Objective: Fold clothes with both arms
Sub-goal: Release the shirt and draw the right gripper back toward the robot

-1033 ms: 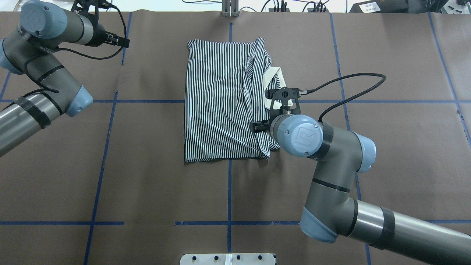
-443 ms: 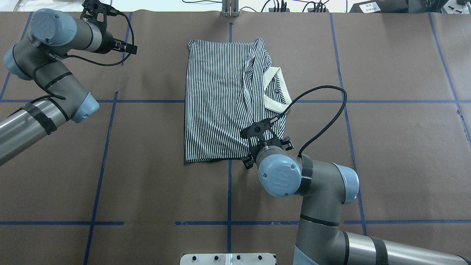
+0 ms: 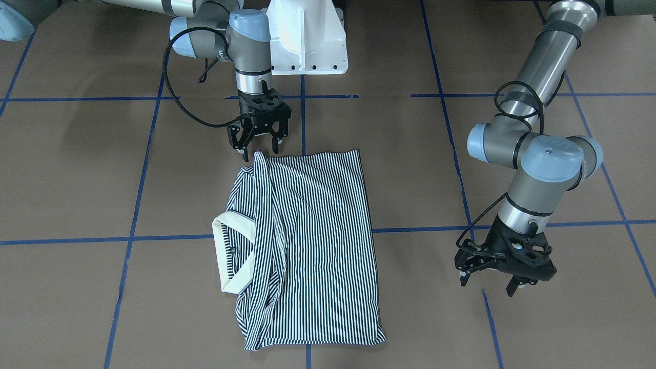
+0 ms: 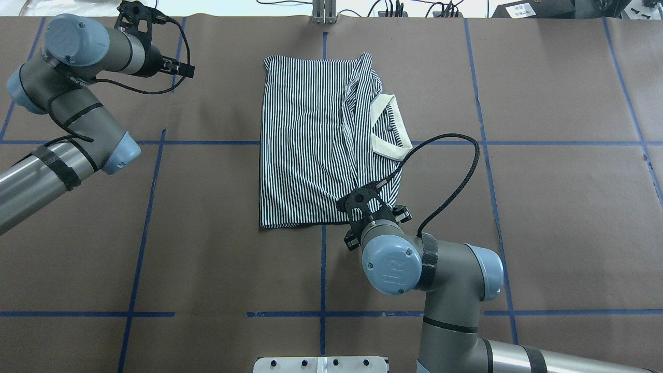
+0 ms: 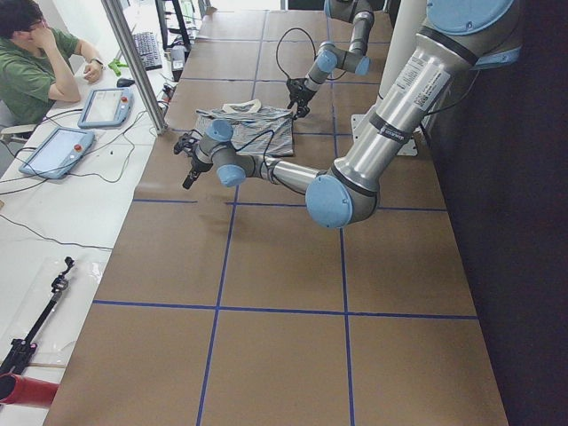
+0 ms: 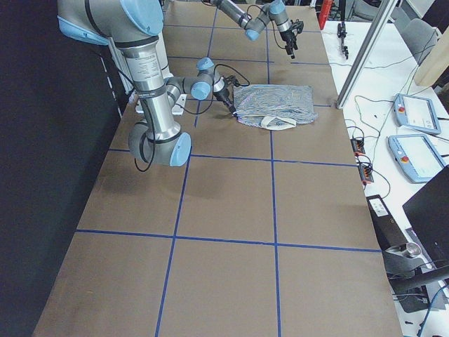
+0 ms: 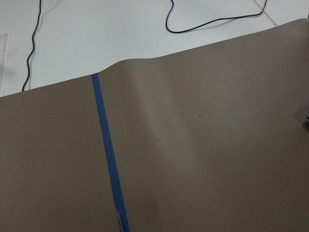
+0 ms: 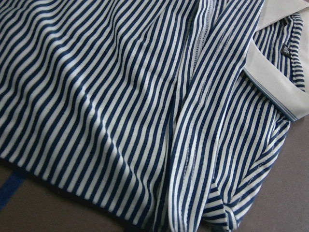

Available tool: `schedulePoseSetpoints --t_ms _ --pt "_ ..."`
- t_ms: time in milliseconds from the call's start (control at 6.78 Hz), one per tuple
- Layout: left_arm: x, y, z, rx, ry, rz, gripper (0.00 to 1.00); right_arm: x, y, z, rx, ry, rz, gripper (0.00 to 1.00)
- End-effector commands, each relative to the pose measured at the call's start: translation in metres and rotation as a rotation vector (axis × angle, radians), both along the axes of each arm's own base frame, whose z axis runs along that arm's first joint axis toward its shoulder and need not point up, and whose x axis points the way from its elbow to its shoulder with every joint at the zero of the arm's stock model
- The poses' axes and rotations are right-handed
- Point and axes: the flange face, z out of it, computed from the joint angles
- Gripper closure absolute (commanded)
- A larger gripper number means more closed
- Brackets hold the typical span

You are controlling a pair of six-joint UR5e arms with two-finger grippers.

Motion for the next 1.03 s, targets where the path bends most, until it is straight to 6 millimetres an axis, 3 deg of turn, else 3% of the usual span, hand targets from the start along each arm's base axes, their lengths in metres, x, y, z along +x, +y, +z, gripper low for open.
schedulePoseSetpoints --t_ms 0,443,590,738,885 --pt "0.000 0.000 0.000 -0.001 0.000 0.000 0.00 0.002 -0.001 0.003 0.026 0.023 -0.016 0.78" --pt "0.004 0.002 0.000 -0.003 0.004 0.003 0.00 0.015 -0.005 -0.011 0.040 -0.007 -0.003 0.78" --pt "0.004 0.002 0.000 -0.005 0.003 0.003 0.00 0.018 -0.003 -0.009 0.041 -0.007 -0.003 0.74" --pt "0.004 0.002 0.000 -0.004 0.005 0.002 0.00 0.018 -0.003 -0.010 0.040 -0.010 0.000 0.57" --pt "0.004 0.002 0.000 -0.004 0.005 0.002 0.00 0.018 -0.003 -0.011 0.041 -0.012 0.002 0.55"
